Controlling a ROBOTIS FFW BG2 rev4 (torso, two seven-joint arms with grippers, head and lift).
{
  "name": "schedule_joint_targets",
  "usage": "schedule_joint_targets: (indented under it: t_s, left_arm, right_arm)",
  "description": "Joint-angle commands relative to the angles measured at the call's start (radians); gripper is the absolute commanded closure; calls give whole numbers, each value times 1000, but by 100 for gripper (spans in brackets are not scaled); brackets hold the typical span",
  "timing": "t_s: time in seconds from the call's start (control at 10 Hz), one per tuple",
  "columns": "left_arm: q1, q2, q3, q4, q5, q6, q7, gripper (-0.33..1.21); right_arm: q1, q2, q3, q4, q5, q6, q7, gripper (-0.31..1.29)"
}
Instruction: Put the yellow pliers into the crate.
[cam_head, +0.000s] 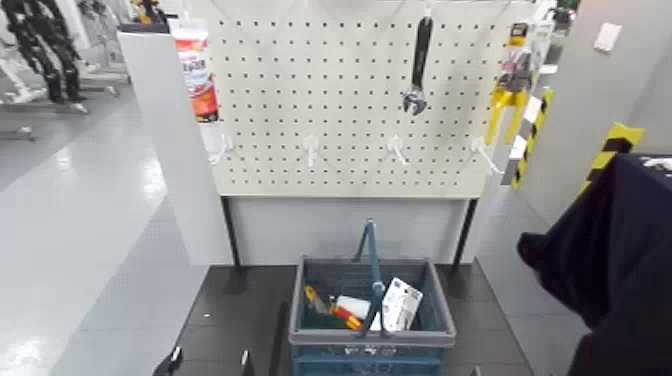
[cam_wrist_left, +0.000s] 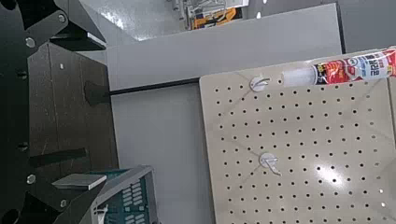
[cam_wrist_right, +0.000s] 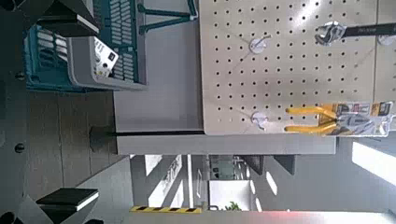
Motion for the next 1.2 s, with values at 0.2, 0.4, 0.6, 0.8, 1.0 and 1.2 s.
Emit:
schedule_joint_targets:
  t_s: [0.2,0.4,0.6,0.8,1.0,1.2]
  left_arm:
    - [-2,-1,-2,0,0,5,0,28]
    - [-7,-1,-4,-2,0,8,0,28]
    - [-10,-1,-7,0,0,9,0,28]
    - [-14,1,-10,0,0,12,-1,28]
    - [-19,2,-13,0,2,14,-3,28]
    - [-27,10,-21,0,3,17,-3,28]
  right_arm:
    - [-116,0,-160,-66,-78,208,184,9]
    - [-202,-7,-229,-71,-106,294,272,9]
    - [-303,-32,-287,-68,-106,392,374,9]
    - [-392,-76,-304,-48,-109,436,417,9]
    - [-489,-118,-306,9,-122,458,457,9]
    - [-576,-153,-298,64,-132,461,483,9]
